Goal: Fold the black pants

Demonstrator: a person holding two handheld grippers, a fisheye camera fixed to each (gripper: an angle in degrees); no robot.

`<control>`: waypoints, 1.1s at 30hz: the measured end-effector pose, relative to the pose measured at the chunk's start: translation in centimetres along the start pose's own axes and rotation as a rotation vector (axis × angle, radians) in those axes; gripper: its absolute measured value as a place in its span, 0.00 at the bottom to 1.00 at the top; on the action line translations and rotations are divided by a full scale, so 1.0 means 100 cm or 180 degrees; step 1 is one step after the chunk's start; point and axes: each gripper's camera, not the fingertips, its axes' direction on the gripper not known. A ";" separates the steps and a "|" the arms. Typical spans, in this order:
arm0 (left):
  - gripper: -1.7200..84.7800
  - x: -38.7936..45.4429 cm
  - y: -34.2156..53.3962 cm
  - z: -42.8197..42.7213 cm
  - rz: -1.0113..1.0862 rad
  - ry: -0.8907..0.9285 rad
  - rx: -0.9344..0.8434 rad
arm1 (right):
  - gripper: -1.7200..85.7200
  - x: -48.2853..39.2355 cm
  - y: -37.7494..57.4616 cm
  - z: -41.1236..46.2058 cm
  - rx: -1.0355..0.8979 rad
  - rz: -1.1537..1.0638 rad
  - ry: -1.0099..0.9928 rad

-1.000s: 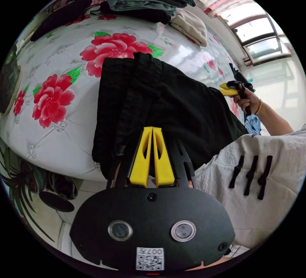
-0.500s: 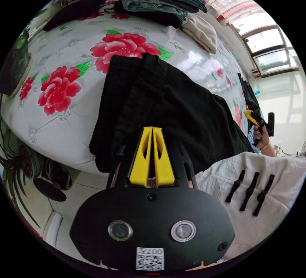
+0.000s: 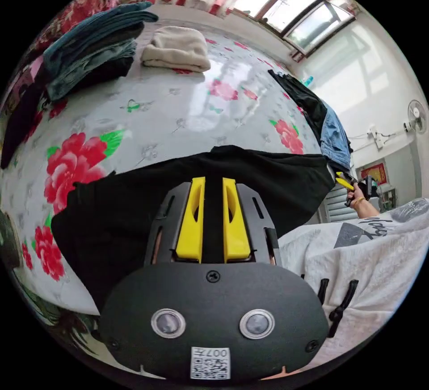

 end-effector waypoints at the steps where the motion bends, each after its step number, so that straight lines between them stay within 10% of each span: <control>1: 0.10 0.018 -0.022 0.016 0.0252 -0.0041 -0.0053 | 0.10 -0.002 -0.013 -0.002 0.0030 -0.0079 0.0058; 11: 0.07 0.096 -0.114 0.155 0.0809 -0.0522 -0.1159 | 0.08 -0.015 -0.093 0.041 -0.0394 -0.0594 0.0373; 33: 0.01 0.079 -0.150 0.166 0.0350 -0.0345 -0.1065 | 0.05 0.002 -0.127 -0.014 0.0004 -0.0355 0.0347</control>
